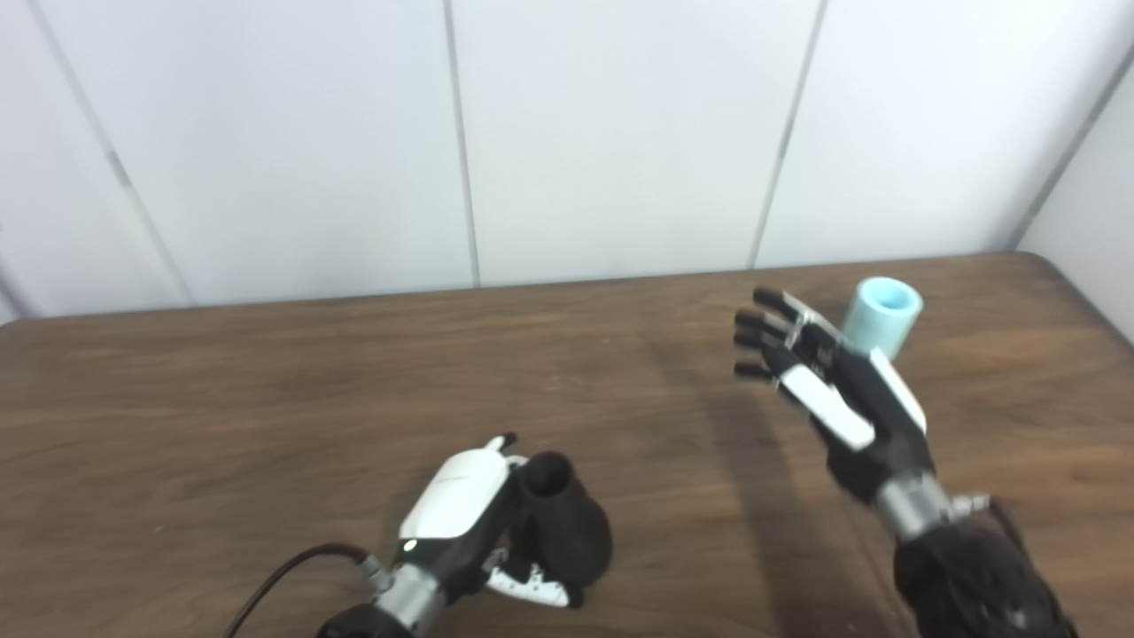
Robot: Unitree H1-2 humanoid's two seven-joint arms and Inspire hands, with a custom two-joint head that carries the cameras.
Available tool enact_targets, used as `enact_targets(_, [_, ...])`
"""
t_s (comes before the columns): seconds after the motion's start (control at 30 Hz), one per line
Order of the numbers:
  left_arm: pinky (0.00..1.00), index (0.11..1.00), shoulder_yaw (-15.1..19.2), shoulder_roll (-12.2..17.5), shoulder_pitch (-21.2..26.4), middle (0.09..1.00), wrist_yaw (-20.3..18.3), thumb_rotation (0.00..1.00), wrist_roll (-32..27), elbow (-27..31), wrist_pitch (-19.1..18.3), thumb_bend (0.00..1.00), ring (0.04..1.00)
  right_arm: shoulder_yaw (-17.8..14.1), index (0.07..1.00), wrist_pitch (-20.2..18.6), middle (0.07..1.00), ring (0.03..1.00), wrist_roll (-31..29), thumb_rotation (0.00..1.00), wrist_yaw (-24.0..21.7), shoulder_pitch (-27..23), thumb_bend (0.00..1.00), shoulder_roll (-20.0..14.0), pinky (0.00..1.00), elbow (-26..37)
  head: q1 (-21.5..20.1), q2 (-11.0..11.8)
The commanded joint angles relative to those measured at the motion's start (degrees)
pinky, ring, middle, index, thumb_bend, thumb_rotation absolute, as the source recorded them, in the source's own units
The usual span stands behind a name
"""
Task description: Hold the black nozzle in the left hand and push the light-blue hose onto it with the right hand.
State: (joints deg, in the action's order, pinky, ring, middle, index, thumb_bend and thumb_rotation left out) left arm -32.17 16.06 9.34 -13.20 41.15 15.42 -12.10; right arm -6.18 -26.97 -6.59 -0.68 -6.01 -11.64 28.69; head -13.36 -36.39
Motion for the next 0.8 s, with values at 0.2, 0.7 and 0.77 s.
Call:
enact_targets(0.2, [1.00, 0.477, -3.3, 1.5, -3.0, 0.495, -4.2, 0.00, 1.8, -4.5, 2.9, 0.52, 0.727, 3.6, 0.761, 1.7, 0.762, 0.740, 24.9, 0.15, 2.8, -8.1, 0.69, -12.6, 0.65, -5.6, -4.0, 0.9])
enact_targets(0.7, [1.00, 0.476, -8.4, 1.8, 1.4, 0.496, -15.3, 0.00, 6.5, -2.2, -2.1, 0.52, 0.688, 7.5, 0.758, 3.9, 0.767, 0.767, 37.4, 0.16, -2.7, -13.7, 0.75, -22.8, 0.68, -11.2, -4.2, 1.9])
enact_targets(0.77, [1.00, 0.480, -8.6, 1.7, 1.4, 0.492, -15.9, 0.00, 6.8, -2.4, -2.4, 0.52, 0.682, 8.1, 0.757, 4.1, 0.773, 0.798, 39.1, 0.16, -3.4, -15.0, 0.77, -23.9, 0.71, -12.9, -4.4, 2.1])
